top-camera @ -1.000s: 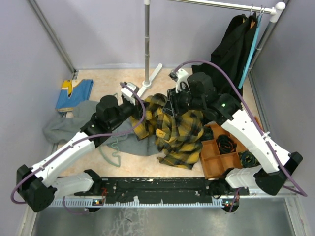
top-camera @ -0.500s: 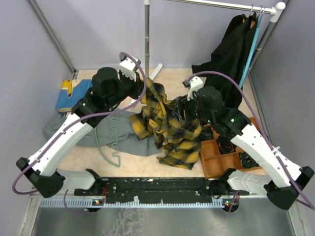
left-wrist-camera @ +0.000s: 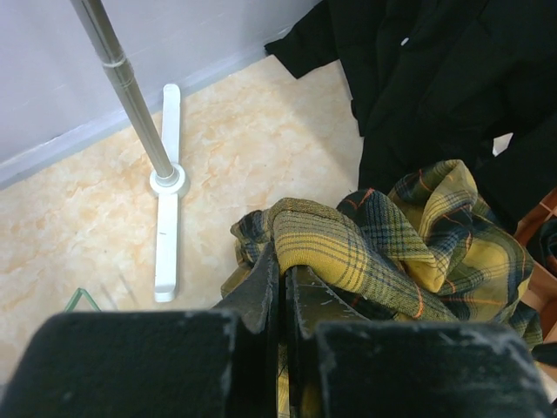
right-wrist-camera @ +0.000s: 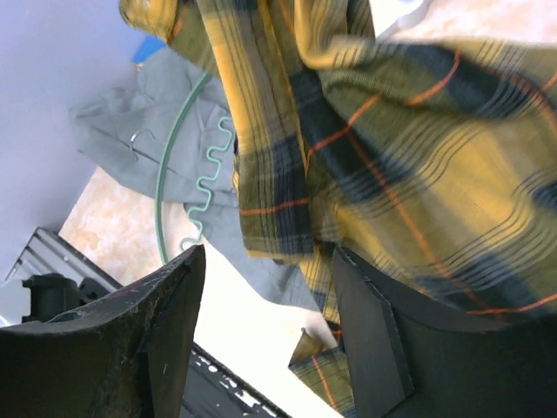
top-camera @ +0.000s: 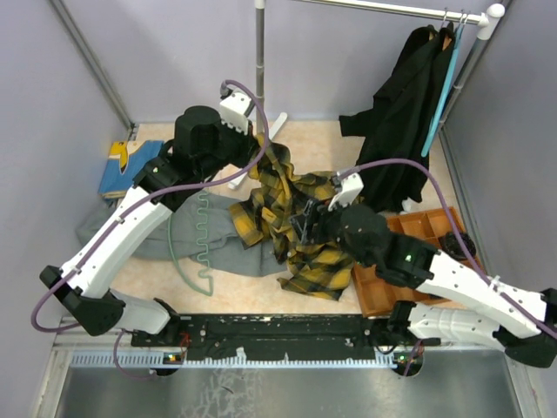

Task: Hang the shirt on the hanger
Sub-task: Adjust the shirt at the center of the board.

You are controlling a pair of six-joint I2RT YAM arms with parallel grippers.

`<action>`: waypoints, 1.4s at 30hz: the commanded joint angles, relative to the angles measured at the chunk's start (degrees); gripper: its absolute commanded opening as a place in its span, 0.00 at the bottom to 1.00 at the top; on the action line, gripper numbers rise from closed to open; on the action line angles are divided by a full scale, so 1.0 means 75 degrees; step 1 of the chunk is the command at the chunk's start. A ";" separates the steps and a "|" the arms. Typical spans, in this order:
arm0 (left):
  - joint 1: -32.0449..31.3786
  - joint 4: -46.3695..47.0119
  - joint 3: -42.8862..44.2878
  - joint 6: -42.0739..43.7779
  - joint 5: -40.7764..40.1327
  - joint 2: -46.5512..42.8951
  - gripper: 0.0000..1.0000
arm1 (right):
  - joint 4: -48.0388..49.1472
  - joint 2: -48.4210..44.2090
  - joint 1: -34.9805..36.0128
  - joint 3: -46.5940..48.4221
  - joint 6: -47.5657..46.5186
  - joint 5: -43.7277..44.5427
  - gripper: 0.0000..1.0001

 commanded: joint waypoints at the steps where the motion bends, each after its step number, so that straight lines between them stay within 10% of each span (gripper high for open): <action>1: -0.0018 0.0030 0.0288 -0.0072 -0.0250 0.0006 0.00 | 0.1200 0.0223 0.0614 -0.0457 0.1345 0.1856 0.63; 13: -0.0018 0.0059 0.0115 -0.0046 -0.0382 -0.0157 0.00 | 0.1907 0.1433 0.0840 -0.0487 0.1638 0.2626 0.66; 23: -0.0017 0.0379 -0.0790 -0.0620 -0.0578 -0.1149 0.00 | 0.1239 0.0462 0.0836 0.0436 -0.0242 0.3471 0.00; 42: -0.0018 0.0102 0.4113 -0.0336 0.2097 -0.0218 0.00 | 0.0128 0.4190 0.0836 1.1150 -0.6837 0.1797 0.00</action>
